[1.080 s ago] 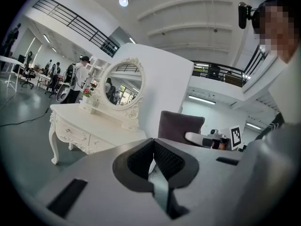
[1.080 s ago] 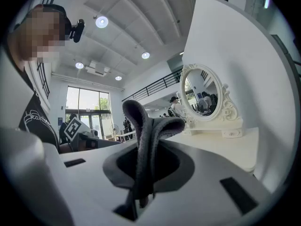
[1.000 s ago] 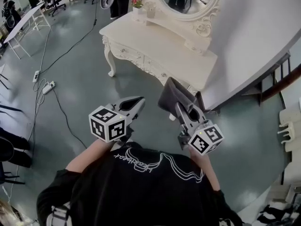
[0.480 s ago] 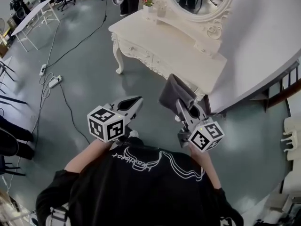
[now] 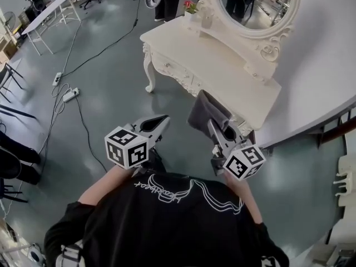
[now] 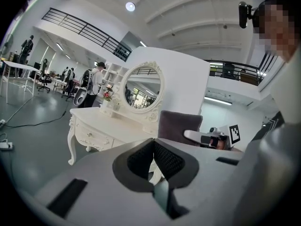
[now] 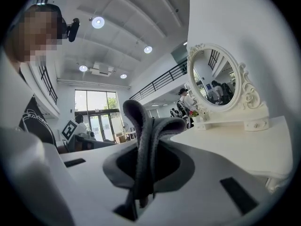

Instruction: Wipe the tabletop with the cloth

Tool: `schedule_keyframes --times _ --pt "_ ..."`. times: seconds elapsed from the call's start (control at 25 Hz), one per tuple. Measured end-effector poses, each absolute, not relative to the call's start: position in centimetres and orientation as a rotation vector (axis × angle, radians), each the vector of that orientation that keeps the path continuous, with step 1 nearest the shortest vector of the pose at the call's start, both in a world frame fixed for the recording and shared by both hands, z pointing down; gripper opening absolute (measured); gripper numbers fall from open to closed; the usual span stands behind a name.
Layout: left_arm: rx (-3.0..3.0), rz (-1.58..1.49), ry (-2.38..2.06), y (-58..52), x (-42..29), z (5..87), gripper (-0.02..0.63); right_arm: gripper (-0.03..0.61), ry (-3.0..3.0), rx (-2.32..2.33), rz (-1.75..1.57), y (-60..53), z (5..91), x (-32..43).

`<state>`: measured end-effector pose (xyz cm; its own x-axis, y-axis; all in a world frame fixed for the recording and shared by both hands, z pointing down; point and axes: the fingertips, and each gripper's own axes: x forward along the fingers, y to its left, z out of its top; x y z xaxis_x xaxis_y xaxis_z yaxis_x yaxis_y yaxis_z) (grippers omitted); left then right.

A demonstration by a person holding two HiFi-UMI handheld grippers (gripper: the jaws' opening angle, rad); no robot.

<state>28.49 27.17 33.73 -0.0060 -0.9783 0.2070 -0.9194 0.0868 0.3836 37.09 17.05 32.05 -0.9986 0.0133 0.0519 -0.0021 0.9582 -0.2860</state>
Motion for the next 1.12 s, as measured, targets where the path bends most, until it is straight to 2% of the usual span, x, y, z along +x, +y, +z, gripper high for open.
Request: schedule_keyframes --times 0.36,0.84,1.12 --pt "1.811 -0.219 -1.936 22.5 16.5 35.7 0.005 0.048 -3.003 -0.006 0.494 12.2 33.9 25.4" --pt "1.826 -0.153 -1.808 14.3 -5.4 37.2 0.005 0.048 -2.892 0.138 0.58 4.6 36.5 4.2" --pt "1.801 -0.15 -1.808 11.8 -14.3 39.4 0.005 0.049 -2.849 0.178 0.595 2.5 38.4 -2.8"
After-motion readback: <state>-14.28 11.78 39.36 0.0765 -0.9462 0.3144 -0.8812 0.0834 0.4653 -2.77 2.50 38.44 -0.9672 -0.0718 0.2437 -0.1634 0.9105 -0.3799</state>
